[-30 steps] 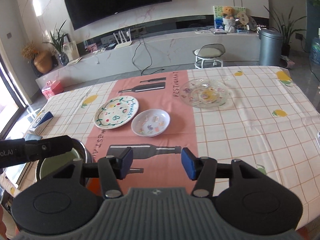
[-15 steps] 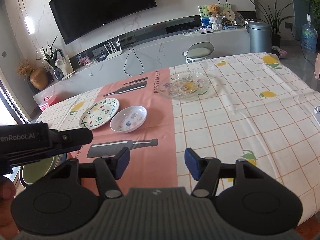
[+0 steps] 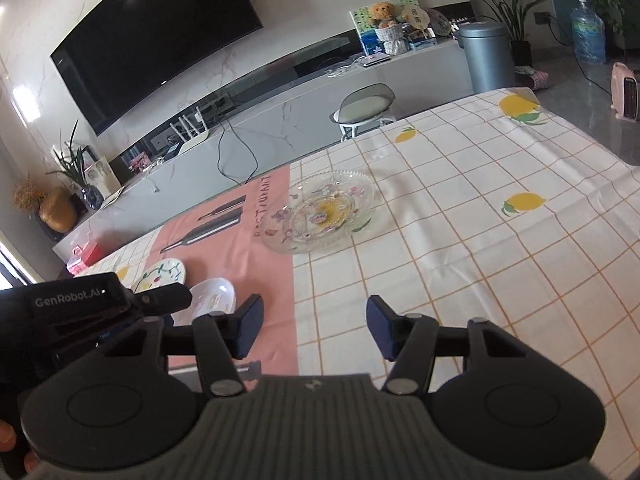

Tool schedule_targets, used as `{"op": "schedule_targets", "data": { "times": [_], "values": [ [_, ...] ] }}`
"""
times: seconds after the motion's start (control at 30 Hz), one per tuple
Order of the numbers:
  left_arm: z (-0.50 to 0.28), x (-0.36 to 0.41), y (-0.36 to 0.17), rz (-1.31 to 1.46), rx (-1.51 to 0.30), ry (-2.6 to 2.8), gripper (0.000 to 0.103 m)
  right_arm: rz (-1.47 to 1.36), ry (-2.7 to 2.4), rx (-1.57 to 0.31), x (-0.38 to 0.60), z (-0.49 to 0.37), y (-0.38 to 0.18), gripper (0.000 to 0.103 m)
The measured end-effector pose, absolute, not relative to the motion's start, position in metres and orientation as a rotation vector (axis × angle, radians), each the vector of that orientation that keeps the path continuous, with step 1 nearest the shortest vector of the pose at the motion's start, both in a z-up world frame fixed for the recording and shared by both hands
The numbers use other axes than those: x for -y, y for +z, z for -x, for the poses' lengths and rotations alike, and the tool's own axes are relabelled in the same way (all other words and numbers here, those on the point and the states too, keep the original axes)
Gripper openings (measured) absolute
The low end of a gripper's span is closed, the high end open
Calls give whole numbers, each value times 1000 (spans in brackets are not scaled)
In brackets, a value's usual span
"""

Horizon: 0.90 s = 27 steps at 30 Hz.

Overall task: Organize plates and bowls
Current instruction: 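Move both grippers to the clear glass plate and close on its rim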

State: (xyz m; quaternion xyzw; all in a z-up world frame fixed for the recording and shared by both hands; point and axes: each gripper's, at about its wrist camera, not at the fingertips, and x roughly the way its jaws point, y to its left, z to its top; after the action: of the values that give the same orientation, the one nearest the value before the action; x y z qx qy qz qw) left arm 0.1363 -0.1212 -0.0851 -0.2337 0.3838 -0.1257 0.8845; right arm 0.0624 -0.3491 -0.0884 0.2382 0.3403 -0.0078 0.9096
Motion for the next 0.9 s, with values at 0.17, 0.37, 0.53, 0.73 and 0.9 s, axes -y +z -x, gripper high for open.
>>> {"op": "schedule_targets", "data": {
  "times": [0.17, 0.37, 0.53, 0.73, 0.9],
  "values": [
    [-170, 126, -99, 571, -819, -245, 35, -617, -20, -708, 374, -97, -105, 40],
    [-207, 124, -120, 671, -841, -185, 35, -787, 6, -716, 393, -136, -126, 37],
    [-230, 130, -133, 675, -877, -165, 35, -887, -7, -736, 402, -163, -141, 29],
    [-246, 137, -150, 677, -919, -136, 35, -940, -52, -764, 414, -182, -155, 29],
    [-251, 144, -152, 648, -909, -145, 34, -941, -56, -798, 414, -193, -165, 21]
  ]
}}
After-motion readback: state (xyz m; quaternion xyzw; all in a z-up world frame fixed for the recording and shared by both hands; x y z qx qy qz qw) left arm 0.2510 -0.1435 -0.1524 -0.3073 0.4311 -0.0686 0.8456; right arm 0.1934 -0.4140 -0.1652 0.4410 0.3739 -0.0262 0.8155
